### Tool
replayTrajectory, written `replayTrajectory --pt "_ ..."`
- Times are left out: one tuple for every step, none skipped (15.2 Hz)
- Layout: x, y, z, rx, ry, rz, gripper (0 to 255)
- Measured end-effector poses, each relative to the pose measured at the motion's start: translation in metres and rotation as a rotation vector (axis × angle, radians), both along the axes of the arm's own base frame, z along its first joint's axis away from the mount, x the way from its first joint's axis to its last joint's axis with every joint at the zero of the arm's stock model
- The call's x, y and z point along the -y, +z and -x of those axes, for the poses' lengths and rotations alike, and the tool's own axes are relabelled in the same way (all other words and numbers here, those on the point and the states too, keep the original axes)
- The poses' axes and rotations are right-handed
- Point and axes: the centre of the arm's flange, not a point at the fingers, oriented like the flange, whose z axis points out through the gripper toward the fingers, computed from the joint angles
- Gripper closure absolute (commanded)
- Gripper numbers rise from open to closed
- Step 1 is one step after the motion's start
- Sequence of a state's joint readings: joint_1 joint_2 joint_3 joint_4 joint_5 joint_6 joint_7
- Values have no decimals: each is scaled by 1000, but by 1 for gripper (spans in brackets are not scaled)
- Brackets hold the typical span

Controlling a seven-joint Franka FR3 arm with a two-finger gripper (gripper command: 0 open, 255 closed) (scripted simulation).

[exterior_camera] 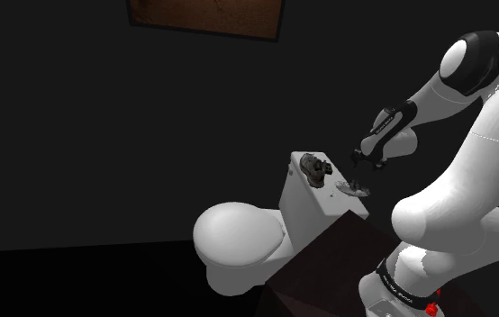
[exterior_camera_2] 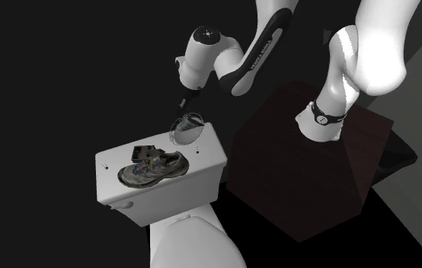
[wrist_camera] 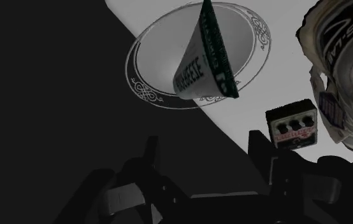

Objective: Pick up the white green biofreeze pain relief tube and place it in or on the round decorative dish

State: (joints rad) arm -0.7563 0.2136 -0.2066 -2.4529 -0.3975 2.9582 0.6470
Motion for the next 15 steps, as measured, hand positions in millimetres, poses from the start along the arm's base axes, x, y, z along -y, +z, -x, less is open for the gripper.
replayTrajectory --pt "0 0 0 0 0 0 0" --pt "0 0 0 0 0 0 0" --pt "0 0 0 0 0 0 0" --pt "0 0 0 0 0 0 0" --pt "-1 7 0 0 0 0 0" --pt "-4 16 0 0 0 0 0" --pt "-9 27 0 1 0 0 0" --pt "-13 38 2 1 0 1 0" --pt "-14 43 4 1 0 1 0" --pt "-14 45 3 1 0 1 0" --pt "-15 46 4 0 0 0 0" --pt "-15 47 4 0 0 0 0" --pt "-16 47 4 0 0 0 0" --pt "-16 47 4 0 0 0 0" --pt "-16 47 4 0 0 0 0"
